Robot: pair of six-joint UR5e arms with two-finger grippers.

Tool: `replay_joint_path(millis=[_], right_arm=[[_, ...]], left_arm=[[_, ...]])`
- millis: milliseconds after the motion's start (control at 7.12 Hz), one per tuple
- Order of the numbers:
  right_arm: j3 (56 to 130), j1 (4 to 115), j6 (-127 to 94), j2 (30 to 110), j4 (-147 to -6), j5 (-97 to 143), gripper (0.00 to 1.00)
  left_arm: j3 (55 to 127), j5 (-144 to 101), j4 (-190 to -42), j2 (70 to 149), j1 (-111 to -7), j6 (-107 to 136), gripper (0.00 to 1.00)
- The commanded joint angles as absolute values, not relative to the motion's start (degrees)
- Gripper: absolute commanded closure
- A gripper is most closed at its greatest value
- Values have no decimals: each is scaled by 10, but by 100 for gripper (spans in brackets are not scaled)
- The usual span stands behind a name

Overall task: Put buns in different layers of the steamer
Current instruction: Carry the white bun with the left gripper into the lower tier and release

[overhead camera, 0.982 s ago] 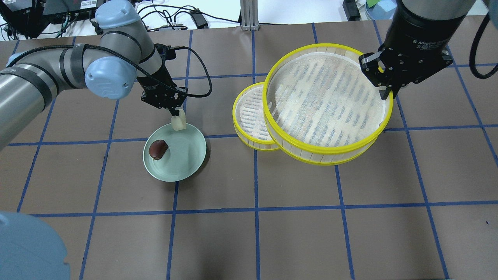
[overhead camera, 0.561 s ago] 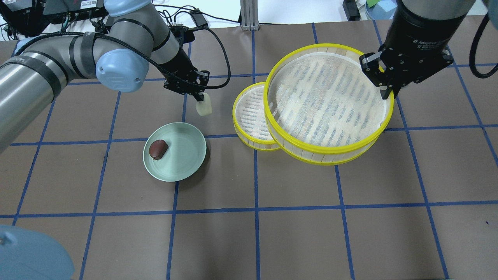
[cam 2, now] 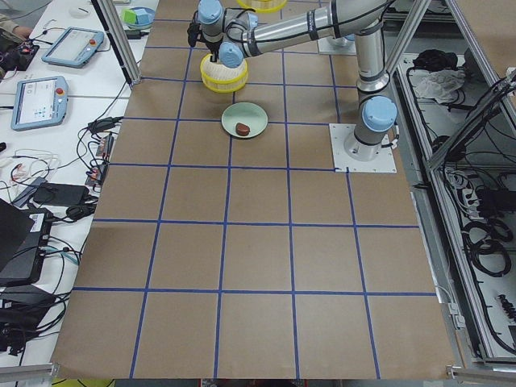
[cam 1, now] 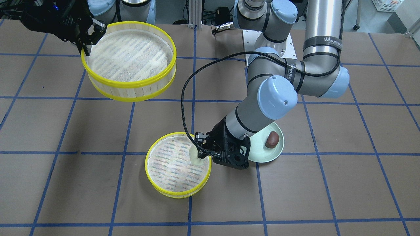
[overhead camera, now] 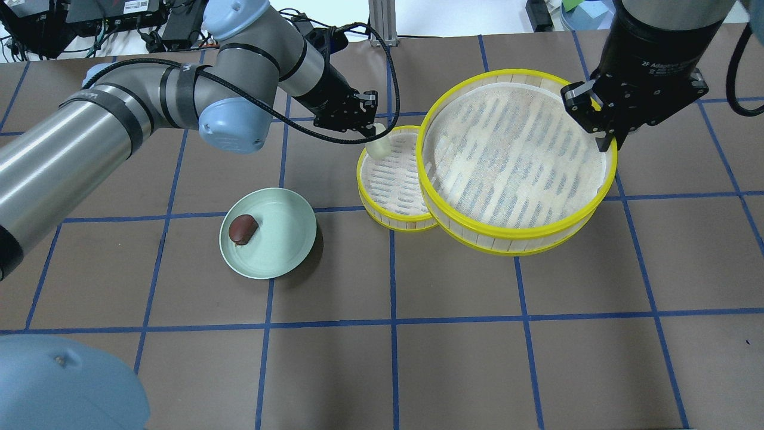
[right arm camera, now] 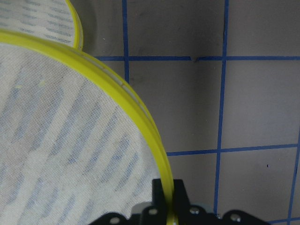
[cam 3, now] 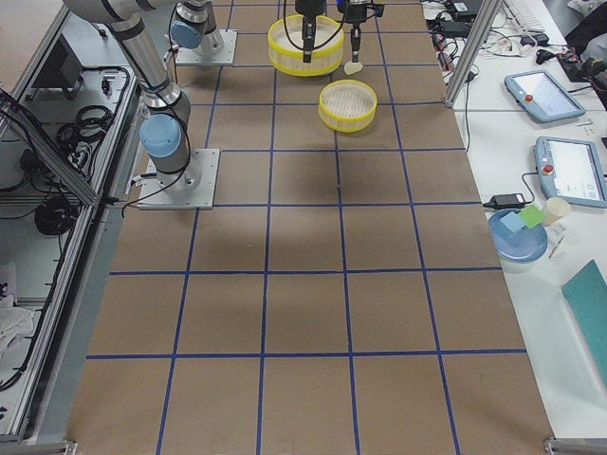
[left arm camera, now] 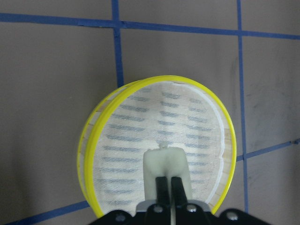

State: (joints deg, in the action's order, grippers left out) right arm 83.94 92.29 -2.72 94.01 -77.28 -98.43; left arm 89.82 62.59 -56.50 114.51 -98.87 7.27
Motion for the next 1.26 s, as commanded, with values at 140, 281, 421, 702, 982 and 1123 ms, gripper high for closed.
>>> replay_joint_path(millis=[140,281,421,702,982,1123], right_arm=[[839,924,-23,940,-773,-1005,100],[839,924,-23,941,-773,-1005,100],[839,924,-23,941,-773,-1005,100],[839,924,-23,941,-774,-1005,100],[835,925,-25,936,-780,-1003,100],[830,925,-32,921,-791,-998,100]], left_arm=[[898,595,-529,1174,-1019,95,98],[897,595,-528,1174,-1020,114,28],[896,598,-528,1173,-1019,120,11],[893,611,-528,1169,-1018,118,1],[885,732,-578,1146,-999,100,0],[881,767,-613,1133,-965,54,0]])
